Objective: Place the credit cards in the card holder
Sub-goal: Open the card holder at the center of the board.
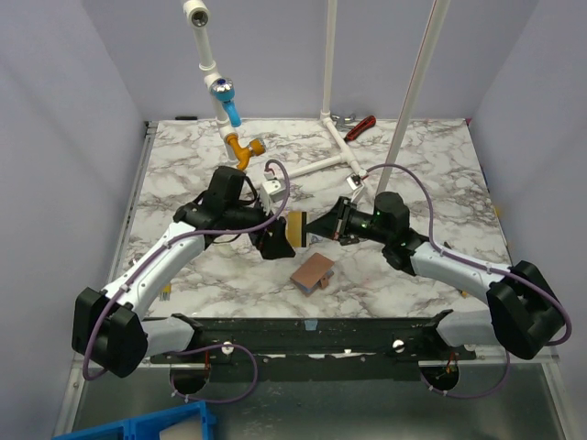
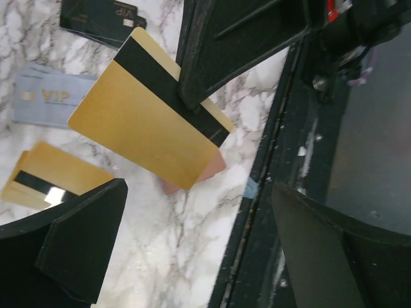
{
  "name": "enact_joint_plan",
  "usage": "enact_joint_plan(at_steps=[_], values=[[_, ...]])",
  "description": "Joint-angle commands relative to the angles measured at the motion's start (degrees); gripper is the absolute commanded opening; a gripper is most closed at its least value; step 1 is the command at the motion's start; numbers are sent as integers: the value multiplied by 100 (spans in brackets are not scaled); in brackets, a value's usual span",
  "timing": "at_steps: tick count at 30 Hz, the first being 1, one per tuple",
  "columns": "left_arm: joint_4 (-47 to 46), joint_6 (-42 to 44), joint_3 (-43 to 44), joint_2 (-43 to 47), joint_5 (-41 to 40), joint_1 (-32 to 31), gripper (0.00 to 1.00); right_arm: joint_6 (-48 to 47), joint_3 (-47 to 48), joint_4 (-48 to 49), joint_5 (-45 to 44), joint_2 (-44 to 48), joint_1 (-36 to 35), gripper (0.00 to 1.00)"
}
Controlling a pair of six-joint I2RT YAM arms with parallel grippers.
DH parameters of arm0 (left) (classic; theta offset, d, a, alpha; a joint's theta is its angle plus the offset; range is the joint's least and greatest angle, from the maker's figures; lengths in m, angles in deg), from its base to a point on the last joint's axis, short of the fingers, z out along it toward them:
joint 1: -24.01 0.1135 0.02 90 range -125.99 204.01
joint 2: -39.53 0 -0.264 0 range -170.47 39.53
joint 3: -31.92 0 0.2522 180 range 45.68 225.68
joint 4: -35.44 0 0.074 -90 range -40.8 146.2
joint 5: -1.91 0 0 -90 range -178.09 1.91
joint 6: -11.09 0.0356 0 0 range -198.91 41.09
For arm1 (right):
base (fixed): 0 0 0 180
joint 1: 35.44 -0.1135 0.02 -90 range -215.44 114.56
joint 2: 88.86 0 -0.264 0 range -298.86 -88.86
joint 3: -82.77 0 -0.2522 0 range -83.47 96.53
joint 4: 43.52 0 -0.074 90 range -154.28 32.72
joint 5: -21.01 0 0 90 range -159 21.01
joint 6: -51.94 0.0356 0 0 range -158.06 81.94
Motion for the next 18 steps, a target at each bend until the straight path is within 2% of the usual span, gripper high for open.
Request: enact_joint_plan(at_steps=[1, 6, 12, 15, 18], values=[[-628, -1410, -146, 94, 1338, 296, 99, -116, 139, -165, 292, 98, 23, 1], [-1524, -2462, -430, 29, 2253, 710, 96, 142, 209, 262, 557, 40, 24, 1], [-2070, -2890, -732, -9, 2448, 882, 87, 454, 164, 885, 790, -133, 24, 1], [-2369, -3145, -795, -11, 2605, 944, 78, 483, 146, 979, 730, -158, 24, 1], [-2712, -3473, -878, -23, 2749, 981, 63, 554, 177, 1106, 737, -296, 24, 1]])
